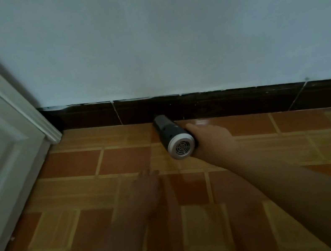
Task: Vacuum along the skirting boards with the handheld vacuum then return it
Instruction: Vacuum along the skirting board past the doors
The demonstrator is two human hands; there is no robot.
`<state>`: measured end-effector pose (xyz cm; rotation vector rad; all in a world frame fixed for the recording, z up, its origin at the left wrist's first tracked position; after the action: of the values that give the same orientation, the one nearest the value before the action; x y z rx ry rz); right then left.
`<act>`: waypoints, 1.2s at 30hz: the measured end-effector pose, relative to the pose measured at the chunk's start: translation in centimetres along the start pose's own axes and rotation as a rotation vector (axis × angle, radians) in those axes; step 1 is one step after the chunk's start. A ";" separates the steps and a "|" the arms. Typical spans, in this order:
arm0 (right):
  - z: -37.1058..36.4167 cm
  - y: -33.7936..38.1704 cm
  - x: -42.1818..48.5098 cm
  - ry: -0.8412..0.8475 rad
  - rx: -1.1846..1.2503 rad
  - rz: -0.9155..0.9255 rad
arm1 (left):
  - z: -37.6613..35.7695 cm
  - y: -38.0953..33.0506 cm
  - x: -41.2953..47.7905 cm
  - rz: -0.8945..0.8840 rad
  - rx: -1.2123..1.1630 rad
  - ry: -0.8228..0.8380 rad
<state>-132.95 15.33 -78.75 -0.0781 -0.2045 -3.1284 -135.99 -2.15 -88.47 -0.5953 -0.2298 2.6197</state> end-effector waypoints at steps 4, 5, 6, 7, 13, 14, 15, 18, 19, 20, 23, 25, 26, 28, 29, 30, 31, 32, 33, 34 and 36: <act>-1.6 4.7 2.9 0.019 0.030 0.047 | -0.7 2.7 -0.2 -0.028 -0.035 -0.144; -2.1 5.7 3.5 0.029 0.021 0.074 | -0.7 3.4 -0.1 -0.015 -0.045 -0.169; -2.4 6.6 4.0 0.038 0.009 0.104 | -0.7 4.1 0.0 -0.001 -0.057 -0.193; -2.7 7.3 4.5 0.043 -0.002 0.135 | -0.8 4.6 0.1 0.007 -0.068 -0.212; -3.8 9.6 7.2 0.023 0.011 0.190 | 0.1 8.2 -0.3 -0.046 0.007 -0.224; -4.2 9.9 7.6 0.028 -0.004 0.201 | 0.3 9.1 -0.4 -0.045 0.015 -0.239; -4.6 10.2 8.1 0.026 -0.016 0.209 | 0.3 10.1 -0.7 -0.034 0.025 -0.238; -5.8 11.3 9.3 0.021 -0.019 0.202 | 0.3 13.0 -1.5 -0.017 0.028 -0.241; -6.2 11.7 9.7 0.030 -0.023 0.191 | 0.1 13.9 -1.7 -0.009 0.059 -0.237; -6.5 12.0 10.0 0.041 -0.030 0.184 | -0.1 14.6 -1.8 0.010 0.080 -0.244; -7.2 12.7 10.8 0.050 -0.025 0.172 | -0.5 15.3 -2.3 0.015 0.110 -0.283; -7.4 12.9 11.0 0.058 -0.004 0.160 | -0.6 15.1 -2.4 -0.017 0.138 -0.292; -7.5 12.9 11.1 0.066 -0.004 0.160 | -0.6 15.0 -2.3 -0.028 0.150 -0.299; -7.7 12.9 11.2 0.078 -0.007 0.160 | -0.6 14.7 -2.1 -0.033 0.161 -0.290; -7.8 12.8 11.3 0.084 -0.003 0.157 | -0.6 14.6 -2.1 -0.031 0.165 -0.281; -7.9 12.7 11.2 0.087 0.002 0.155 | -0.6 14.6 -2.0 -0.024 0.170 -0.278; -7.9 12.6 11.2 0.089 0.006 0.155 | -0.5 14.6 -1.9 -0.011 0.173 -0.275; -7.9 12.5 11.1 0.093 0.008 0.154 | -0.4 14.7 -1.9 0.005 0.175 -0.271; -7.9 12.4 11.0 0.093 0.008 0.155 | -0.5 14.7 -1.9 0.013 0.175 -0.268; -7.9 12.2 10.9 0.093 0.005 0.155 | -0.6 14.7 -1.9 0.019 0.174 -0.259; -7.8 11.7 10.5 0.088 0.002 0.154 | -0.5 14.7 -2.0 0.031 0.177 -0.235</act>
<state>-143.71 2.66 -84.43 0.0421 -0.1906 -2.9703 -139.73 -16.09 -91.90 -0.2325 -0.0587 2.7020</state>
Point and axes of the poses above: each hand's wrist, its own x-axis towards the middle knuckle, its own z-axis out of the back of the hand, y = z × x, the point moved 3 cm from there along x, towards the middle knuckle, and after that the axes turned 9 degrees about -x, right-handed, at the moved point
